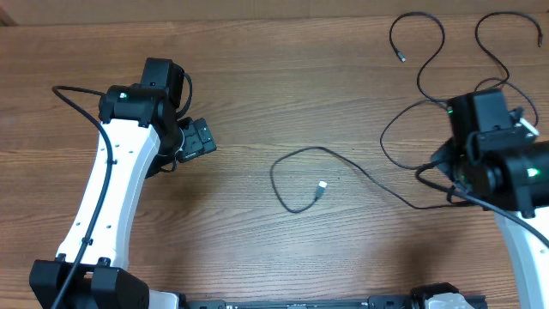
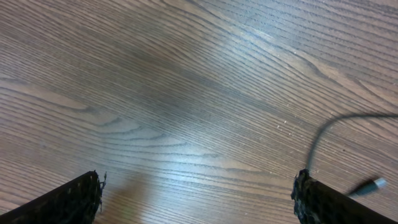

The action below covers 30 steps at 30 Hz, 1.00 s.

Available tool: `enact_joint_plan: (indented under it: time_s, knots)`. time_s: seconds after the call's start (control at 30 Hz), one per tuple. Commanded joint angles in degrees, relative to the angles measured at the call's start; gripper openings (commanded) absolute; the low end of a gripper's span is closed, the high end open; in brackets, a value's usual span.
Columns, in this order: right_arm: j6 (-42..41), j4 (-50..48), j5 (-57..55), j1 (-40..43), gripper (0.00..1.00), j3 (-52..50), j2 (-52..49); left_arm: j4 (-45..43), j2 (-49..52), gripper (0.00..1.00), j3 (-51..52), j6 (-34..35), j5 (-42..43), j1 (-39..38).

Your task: Untangle cables

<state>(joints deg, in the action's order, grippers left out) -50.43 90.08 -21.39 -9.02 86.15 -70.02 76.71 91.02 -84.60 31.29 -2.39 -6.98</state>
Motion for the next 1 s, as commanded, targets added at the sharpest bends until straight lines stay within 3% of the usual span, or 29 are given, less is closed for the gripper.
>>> enact_joint_plan:
  time_s: [0.0, 0.23, 0.4, 0.7, 0.73, 0.77, 0.8, 0.83, 0.87, 0.97]
  knots:
    - [4.3, -0.7, -4.8, 7.5, 0.04, 1.3, 0.5, 0.3, -0.2, 1.00, -0.9, -0.9, -1.2, 0.2]
    - [9.0, -4.8, -4.2, 25.7, 0.04, 1.3, 0.2, 0.6, -0.2, 1.00, -0.9, -0.9, -1.2, 0.2]
    - [15.2, -8.7, 7.7, 37.1, 0.04, 1.2, -2.1, 0.7, -0.2, 1.00, -0.9, -0.9, -1.2, 0.2]
    - [14.0, -9.0, 9.7, 46.0, 0.04, 1.2, -10.1, 1.0, -0.2, 1.00, -0.9, -0.9, -1.2, 0.2]
    - [13.8, -9.0, 9.7, 46.3, 0.08, 1.2, -11.1, 1.0, -0.2, 0.99, -0.9, -0.9, -1.2, 0.2]
    - [13.9, -9.0, 9.9, 46.3, 0.22, 1.2, -11.9, 1.0, -0.2, 1.00, -0.9, -0.9, -1.2, 0.2]
    - [13.9, -8.9, 10.1, 46.3, 0.41, 1.2, -12.5, 1.0, -0.2, 1.00, -0.9, -0.9, -1.2, 0.2]
    - [13.9, -8.9, 10.4, 46.3, 0.76, 1.2, -13.2, 1.0, -0.2, 1.00, -0.9, -0.9, -1.2, 0.2]
    - [13.9, -8.9, 10.6, 46.3, 0.97, 1.2, -14.0, 1.0, -0.2, 0.99, -0.9, -0.9, -1.2, 0.2]
    - [13.9, -8.9, 10.6, 46.3, 1.00, 1.2, -15.6, 1.0, -0.2, 0.99, -0.8, -0.9, -1.2, 0.2]
